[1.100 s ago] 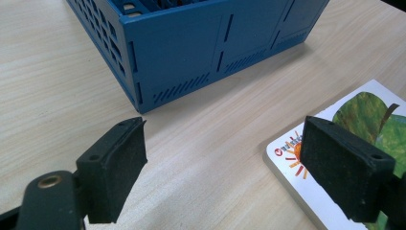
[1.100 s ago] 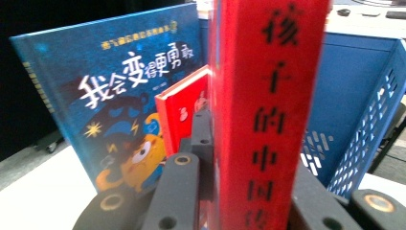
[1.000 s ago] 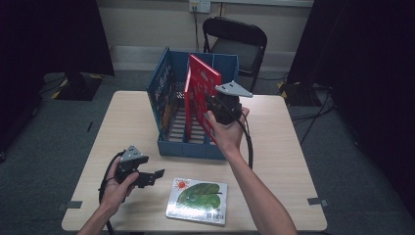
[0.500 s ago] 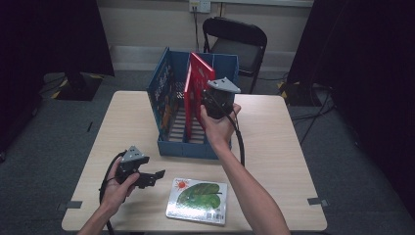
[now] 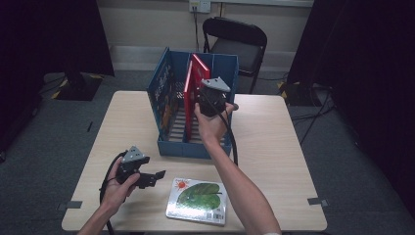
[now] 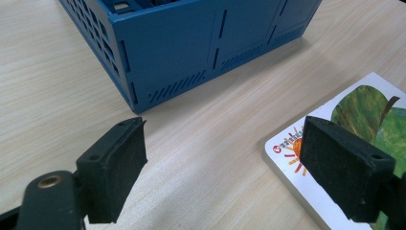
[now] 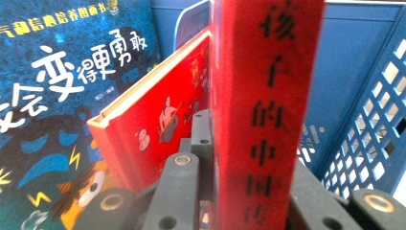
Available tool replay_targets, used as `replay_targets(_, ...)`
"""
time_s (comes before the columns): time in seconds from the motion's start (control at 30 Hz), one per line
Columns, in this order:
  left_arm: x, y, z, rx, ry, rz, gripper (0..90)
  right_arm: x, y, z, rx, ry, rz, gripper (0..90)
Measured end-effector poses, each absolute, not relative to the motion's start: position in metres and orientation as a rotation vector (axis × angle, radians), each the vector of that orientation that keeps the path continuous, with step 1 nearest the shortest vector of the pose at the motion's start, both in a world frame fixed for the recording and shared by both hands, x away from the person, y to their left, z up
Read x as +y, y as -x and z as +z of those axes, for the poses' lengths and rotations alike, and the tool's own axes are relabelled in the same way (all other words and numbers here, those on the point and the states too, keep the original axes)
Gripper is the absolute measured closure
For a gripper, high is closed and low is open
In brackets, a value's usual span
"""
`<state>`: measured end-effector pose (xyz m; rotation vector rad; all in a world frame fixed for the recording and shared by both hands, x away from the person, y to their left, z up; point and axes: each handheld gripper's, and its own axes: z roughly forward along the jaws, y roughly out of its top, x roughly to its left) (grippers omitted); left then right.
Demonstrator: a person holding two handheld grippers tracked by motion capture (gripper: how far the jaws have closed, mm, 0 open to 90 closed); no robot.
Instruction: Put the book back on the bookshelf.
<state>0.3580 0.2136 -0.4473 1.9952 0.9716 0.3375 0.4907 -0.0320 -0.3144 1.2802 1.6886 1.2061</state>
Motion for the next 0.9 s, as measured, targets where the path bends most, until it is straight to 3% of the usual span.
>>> replay_targets(0.9,0.21,-0.358,-0.449,0.951,-2.02,0.346,16.0,-0.02,-0.499,-0.358,1.616,-1.313,1.193,80.3)
